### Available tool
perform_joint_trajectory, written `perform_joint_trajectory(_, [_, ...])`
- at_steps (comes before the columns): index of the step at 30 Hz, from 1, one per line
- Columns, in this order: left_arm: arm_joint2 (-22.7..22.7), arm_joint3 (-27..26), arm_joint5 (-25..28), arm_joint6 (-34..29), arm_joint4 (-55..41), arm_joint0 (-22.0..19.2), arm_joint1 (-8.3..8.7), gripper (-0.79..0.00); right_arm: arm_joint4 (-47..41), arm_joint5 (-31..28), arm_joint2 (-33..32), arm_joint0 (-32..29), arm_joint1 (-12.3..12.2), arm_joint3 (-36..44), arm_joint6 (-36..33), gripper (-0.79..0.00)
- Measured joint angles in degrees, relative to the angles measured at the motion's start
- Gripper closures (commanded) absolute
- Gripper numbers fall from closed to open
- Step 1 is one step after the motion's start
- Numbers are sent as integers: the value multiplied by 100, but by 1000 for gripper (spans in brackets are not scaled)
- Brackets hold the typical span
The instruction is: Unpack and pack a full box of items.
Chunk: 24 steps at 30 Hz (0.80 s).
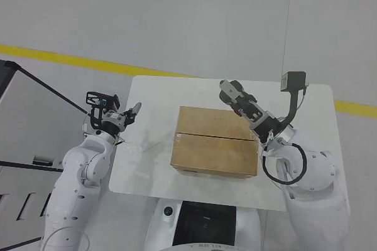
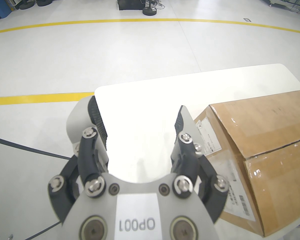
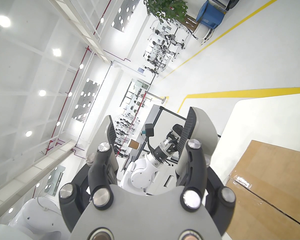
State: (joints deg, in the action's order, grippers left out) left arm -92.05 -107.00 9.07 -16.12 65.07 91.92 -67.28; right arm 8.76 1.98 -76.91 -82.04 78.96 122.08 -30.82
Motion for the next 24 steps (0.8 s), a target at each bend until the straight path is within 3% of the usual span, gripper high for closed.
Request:
perform_joint_trajectory(1, [0,0,0,0,0,0,0,-785,0,0,0,0,0,0,0,-446])
perform_joint_trajectory(2, [0,0,0,0,0,0,0,-785,0,0,0,0,0,0,0,-714])
perform_joint_trajectory(3, [0,0,0,0,0,0,0,-785,0,0,0,0,0,0,0,-449])
perform_joint_trajectory(4, [0,0,0,0,0,0,0,-785,-37,27,-25,-13,2,-21,35,-354])
perform_joint_trajectory(7, [14,-14,73,21,-91,-6,-3,-785,-537,99,-453,-36,-18,-136,163,-259])
perform_joint_trajectory(11, [-28,-20,405,99,-920,-40,-19,-785,-1268,81,-1368,-360,-95,-206,-101,-240])
perform_joint_trajectory(16, [-40,-104,1024,-39,-2192,60,-27,-785,-1831,8,-2379,-948,-212,-462,-944,-336])
perform_joint_trajectory(20, [-155,-60,1389,-186,-2827,227,-8,-785,-1666,-64,-2675,-1374,-280,-832,-1424,-369])
perform_joint_trajectory(21, [-169,-74,1436,-260,-2923,251,-1,-785,-1627,-98,-2674,-1454,-288,-893,-1475,-462])
perform_joint_trajectory(22, [-198,-102,1482,-326,-2927,263,10,-785,-1579,-142,-2646,-1539,-297,-935,-1515,-656])
perform_joint_trajectory(23, [-210,-113,1494,-342,-2850,264,14,-785,-1536,-171,-2612,-1583,-302,-922,-1522,-785])
perform_joint_trajectory(24, [-213,-116,1496,-343,-2782,263,15,-785,-1450,-214,-2574,-1603,-310,-859,-1525,-785])
